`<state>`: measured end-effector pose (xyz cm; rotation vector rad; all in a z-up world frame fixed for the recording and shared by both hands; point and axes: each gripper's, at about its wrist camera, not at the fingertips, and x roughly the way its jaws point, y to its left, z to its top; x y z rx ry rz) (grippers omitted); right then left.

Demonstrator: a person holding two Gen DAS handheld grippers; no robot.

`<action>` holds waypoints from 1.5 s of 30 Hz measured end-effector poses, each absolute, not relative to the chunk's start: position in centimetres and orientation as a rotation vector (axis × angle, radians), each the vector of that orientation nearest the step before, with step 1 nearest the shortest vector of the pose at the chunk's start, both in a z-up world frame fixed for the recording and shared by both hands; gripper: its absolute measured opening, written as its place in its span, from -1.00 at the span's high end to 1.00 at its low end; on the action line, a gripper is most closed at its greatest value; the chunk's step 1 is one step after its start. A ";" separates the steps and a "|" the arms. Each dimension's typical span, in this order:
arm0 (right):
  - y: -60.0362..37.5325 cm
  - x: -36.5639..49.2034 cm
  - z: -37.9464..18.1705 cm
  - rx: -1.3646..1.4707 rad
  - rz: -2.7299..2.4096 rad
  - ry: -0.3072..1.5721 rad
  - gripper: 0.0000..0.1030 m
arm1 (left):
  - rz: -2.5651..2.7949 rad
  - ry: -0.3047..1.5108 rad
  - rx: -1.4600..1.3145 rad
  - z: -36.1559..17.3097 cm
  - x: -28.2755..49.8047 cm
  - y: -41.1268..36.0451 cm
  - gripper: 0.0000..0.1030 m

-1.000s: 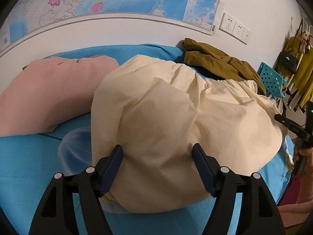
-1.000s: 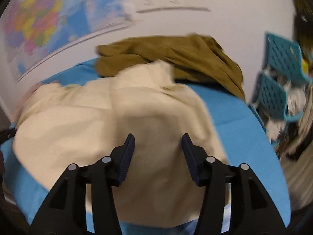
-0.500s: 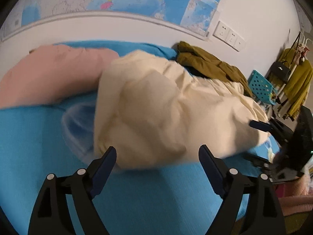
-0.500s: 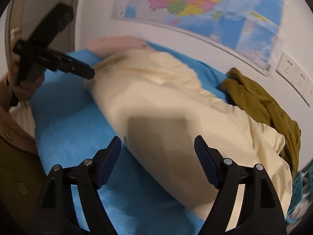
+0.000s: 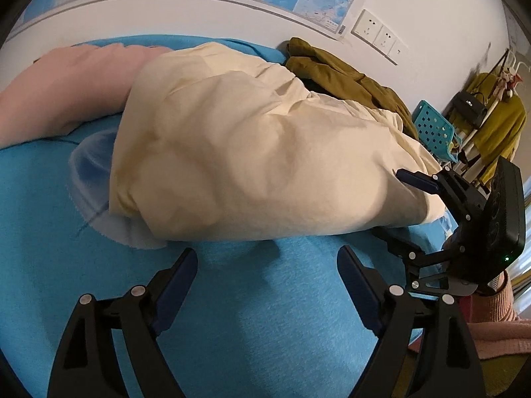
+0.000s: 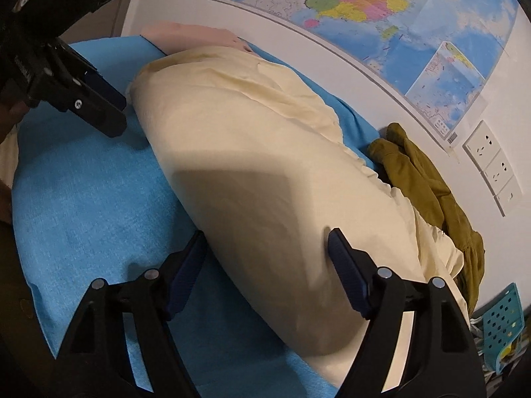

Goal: Fold large clothes

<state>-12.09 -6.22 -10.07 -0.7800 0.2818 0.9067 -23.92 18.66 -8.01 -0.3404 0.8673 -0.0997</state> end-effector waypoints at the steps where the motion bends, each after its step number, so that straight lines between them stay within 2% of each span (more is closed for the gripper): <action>1: -6.3 -12.1 -10.1 -0.775 0.908 0.282 -0.40 | -0.107 0.866 -0.340 -8.0 -23.8 18.4 -0.61; 5: -6.3 -12.2 -9.9 -0.772 0.917 0.280 -0.23 | -0.115 0.869 -0.337 -8.1 -23.4 18.0 -0.61; 17: -6.8 -11.3 -8.1 -0.653 0.969 0.336 0.08 | -0.146 0.854 -0.470 -8.5 -21.9 18.6 -0.63; 29: -7.4 -10.2 -6.8 -0.528 0.997 0.371 0.12 | -0.257 0.731 -0.869 -9.0 -19.4 21.1 -0.75; 39: -7.9 -9.4 -6.7 -0.459 1.018 0.412 0.12 | -0.133 0.733 -0.901 -8.8 -14.6 21.9 -0.79; 40: -8.0 -9.3 -6.7 -0.443 1.026 0.432 0.11 | -0.120 0.744 -0.896 -9.0 -14.2 22.0 -0.77; 42: -8.5 -9.1 -6.7 -0.394 1.052 0.479 0.05 | -0.108 0.764 -0.894 -9.2 -13.5 22.1 -0.59; 44: -10.6 -8.6 -6.4 -0.250 1.113 0.561 -0.02 | -0.082 0.776 -0.833 -8.9 -13.4 21.8 -0.26; 45: -12.1 -8.2 -6.3 -0.164 1.146 0.602 -0.05 | -0.079 0.777 -0.798 -8.7 -13.5 21.6 -0.20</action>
